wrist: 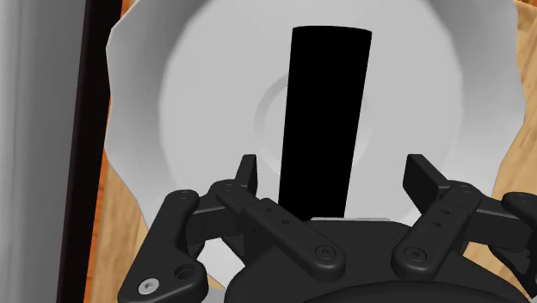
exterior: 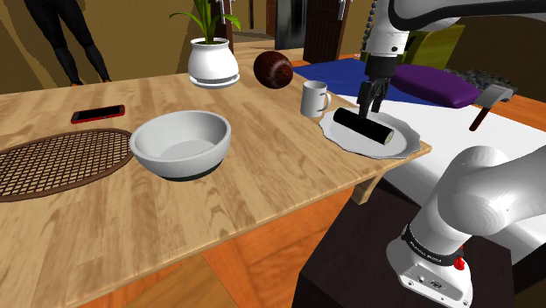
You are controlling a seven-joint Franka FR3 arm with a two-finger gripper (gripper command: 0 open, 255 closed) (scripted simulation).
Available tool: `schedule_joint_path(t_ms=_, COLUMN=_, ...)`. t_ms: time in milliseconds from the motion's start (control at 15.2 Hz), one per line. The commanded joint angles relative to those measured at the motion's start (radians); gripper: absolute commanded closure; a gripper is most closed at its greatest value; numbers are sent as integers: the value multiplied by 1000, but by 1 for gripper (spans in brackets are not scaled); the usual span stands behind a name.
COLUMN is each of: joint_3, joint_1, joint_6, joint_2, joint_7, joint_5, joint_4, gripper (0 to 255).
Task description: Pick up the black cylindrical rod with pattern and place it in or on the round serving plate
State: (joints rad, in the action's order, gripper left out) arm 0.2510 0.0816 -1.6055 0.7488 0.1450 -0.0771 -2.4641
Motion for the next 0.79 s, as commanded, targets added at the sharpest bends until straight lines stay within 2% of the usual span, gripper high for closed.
schedule_joint_path(t_ms=0, joint_3=0, joint_1=0, joint_6=0, joint_2=0, joint_7=0, joint_5=0, joint_4=0, gripper=0)
schedule_joint_path(t_ms=264, joint_3=-3, joint_1=-8, joint_6=113, joint_2=-37, joint_7=5, joint_5=9, joint_4=150, gripper=0)
schedule_joint_path(t_ms=726, joint_3=-3, joint_1=-8, joint_6=113, joint_2=-37, joint_7=5, joint_5=9, joint_4=150, gripper=0)
